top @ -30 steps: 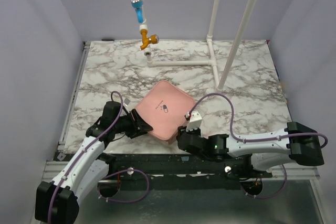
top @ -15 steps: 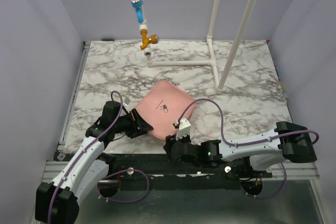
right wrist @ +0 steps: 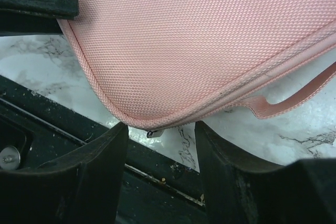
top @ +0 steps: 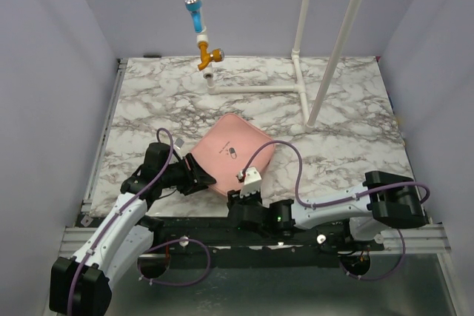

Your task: Organize the medicine kit

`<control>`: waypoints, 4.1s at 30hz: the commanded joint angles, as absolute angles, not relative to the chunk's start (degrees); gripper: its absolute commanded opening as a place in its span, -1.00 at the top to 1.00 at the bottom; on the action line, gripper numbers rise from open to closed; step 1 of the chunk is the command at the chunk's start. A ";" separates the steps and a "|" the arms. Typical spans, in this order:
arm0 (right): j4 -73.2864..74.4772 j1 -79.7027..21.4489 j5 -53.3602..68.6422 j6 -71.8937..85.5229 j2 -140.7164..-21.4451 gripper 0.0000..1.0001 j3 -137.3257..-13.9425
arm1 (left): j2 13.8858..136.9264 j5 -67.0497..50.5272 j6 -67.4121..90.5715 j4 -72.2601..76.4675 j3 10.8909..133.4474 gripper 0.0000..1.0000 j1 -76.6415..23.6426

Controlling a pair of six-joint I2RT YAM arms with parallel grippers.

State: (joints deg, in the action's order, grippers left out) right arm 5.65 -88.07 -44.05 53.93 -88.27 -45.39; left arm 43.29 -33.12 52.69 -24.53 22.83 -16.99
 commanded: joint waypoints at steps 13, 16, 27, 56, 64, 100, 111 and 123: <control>8.00 -88.42 -51.88 55.58 -91.30 0.36 -50.20 | 44.06 -34.64 50.93 -23.66 24.31 0.00 -17.15; 11.33 -88.37 -52.02 56.89 -91.68 0.36 -51.82 | 44.20 -34.72 51.04 -23.52 24.28 0.00 -17.14; 13.61 -89.01 -51.04 58.78 -95.65 0.27 -55.98 | 44.39 -34.98 50.63 -23.39 24.27 0.00 -17.14; 23.71 -89.02 -59.32 69.79 -100.37 0.99 -61.62 | 43.02 -36.74 49.93 -22.98 22.98 0.00 -17.12; 21.43 -89.00 -58.58 65.77 -96.88 0.99 -58.77 | 43.18 -36.66 50.18 -22.51 22.98 0.00 -17.12; 24.60 -90.13 -62.74 61.49 -86.43 0.99 -48.31 | 43.46 -35.40 48.40 -23.89 24.17 1.00 -17.05; 18.17 -84.07 -61.98 52.76 -81.13 0.99 -43.44 | 40.22 -37.06 47.24 -26.03 23.20 1.00 -17.05; 3.69 -66.94 -52.04 35.75 -75.81 0.99 -37.89 | 36.36 -39.38 46.50 -28.58 22.15 1.00 -17.05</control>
State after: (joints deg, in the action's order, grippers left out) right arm 9.50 -72.93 -51.83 43.81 -77.58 -39.44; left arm 38.96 -36.64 50.33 -27.59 22.09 -17.19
